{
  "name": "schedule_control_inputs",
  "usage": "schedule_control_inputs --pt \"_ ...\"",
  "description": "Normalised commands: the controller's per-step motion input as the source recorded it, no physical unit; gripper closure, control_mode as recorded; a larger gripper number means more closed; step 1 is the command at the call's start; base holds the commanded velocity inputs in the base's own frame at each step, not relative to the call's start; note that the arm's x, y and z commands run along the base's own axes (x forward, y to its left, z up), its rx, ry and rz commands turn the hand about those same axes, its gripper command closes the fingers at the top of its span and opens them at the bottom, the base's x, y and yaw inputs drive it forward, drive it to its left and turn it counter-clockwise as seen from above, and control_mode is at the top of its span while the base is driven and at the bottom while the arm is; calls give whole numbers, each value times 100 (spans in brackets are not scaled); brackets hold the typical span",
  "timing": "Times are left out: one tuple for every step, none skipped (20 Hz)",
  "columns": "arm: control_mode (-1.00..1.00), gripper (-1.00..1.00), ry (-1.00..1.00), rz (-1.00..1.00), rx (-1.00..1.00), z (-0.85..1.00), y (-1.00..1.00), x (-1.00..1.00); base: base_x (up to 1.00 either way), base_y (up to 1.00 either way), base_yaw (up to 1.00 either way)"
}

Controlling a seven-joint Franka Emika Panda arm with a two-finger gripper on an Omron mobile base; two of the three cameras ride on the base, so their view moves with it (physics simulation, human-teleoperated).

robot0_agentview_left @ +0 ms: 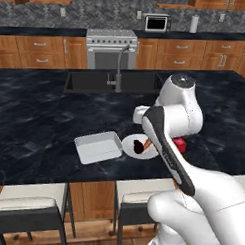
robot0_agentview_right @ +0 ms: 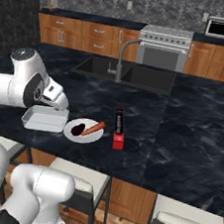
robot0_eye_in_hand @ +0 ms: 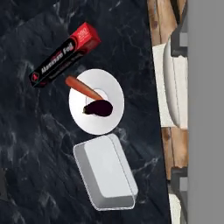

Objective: Retrieve the tupperware and aluminum foil from the cabinet and place them on the dining counter near the plate with eggplant and carrot to prepare for storing leftovers.

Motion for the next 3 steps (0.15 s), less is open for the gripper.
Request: schedule_control_inputs --pt "-100 -100 -32 -3 0 69 -26 -100 0 0 0" --pt "-100 -100 -31 -2 0 69 -22 -100 0 0 0" --pt "-100 -100 -32 0 0 69 -12 -100 0 0 0"
